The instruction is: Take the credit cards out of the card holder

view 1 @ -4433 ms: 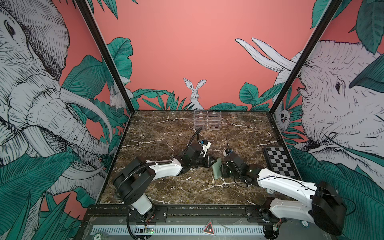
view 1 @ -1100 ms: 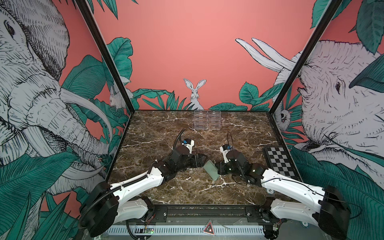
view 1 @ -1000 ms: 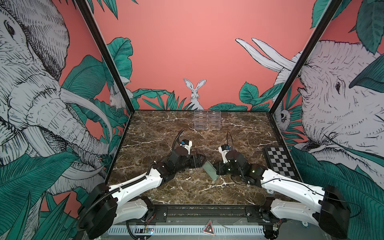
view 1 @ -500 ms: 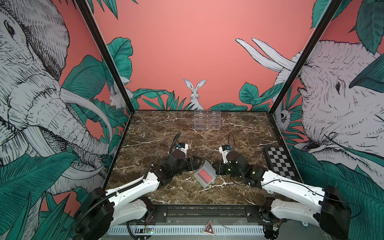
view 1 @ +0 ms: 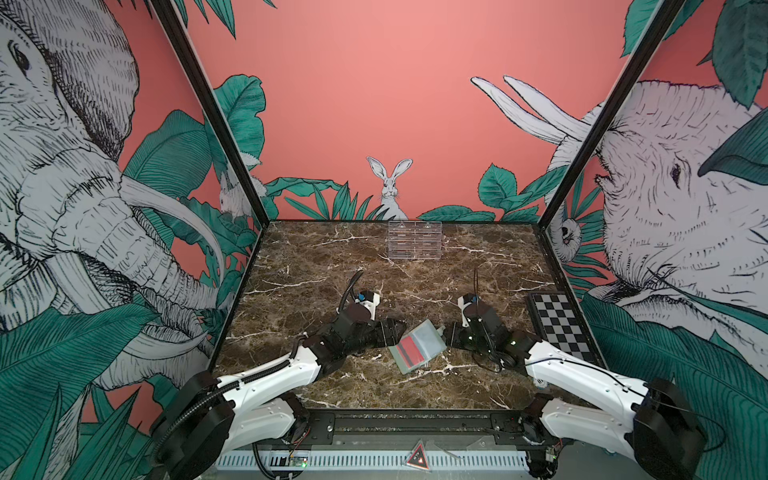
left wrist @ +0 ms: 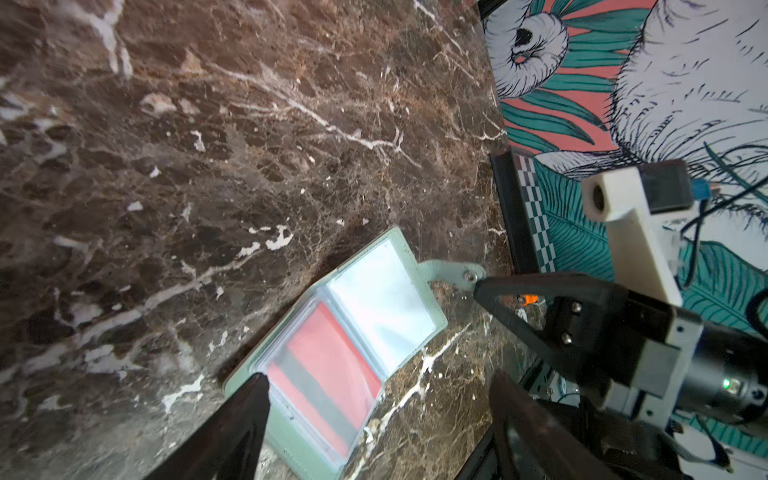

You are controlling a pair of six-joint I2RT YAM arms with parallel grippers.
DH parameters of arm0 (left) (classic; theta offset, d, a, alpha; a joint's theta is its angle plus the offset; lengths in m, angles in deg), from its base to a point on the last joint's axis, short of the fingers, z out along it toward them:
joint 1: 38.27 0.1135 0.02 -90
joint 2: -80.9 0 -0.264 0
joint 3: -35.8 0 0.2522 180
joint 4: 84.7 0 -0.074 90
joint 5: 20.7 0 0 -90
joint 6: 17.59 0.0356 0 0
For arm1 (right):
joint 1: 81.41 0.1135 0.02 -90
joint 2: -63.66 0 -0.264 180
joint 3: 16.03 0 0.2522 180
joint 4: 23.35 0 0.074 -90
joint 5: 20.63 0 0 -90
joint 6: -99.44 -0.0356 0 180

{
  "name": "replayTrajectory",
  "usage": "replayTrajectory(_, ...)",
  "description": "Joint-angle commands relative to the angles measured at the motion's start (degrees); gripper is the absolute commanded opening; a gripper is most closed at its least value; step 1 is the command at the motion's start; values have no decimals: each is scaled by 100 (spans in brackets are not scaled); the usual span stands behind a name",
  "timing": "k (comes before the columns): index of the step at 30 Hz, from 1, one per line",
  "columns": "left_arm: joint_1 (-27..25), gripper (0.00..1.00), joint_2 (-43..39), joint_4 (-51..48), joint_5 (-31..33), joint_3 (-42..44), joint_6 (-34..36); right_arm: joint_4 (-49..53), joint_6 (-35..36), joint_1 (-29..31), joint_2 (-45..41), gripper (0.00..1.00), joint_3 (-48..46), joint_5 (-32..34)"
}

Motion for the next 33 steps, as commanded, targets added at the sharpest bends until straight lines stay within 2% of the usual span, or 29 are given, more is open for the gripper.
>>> replayTrajectory(1, -64, 83, 9, 258, -192, 242, -245, 156, -93, -111, 91, 0, -117, 87)
replayTrajectory(16, -131, 78, 341, 1053, -402, 846, -610, 522, -147, -313, 478, 0, -219, 155)
replayTrajectory(19, -137, 78, 368, 1096, -402, 865, -627, 790, -74, -372, 238, 18, -116, 249)
replayTrajectory(23, -132, 78, 304, 1031, -387, 875, -604, 1405, 103, -505, -370, 58, 103, 454)
replayTrajectory(25, -138, 78, 288, 1033, -358, 894, -605, 1685, 172, -548, -695, 70, 217, 538)
replayTrajectory(28, -132, 78, 270, 1028, -341, 904, -626, 1712, 379, -559, -1225, 75, 335, 414)
replayTrajectory(31, -136, 78, 260, 1024, -341, 917, -627, 1253, 577, -559, -1607, 76, 392, -119)
replayTrajectory(33, -132, 78, 235, 1011, -315, 928, -635, 815, 572, -553, -1643, 73, 431, -674)
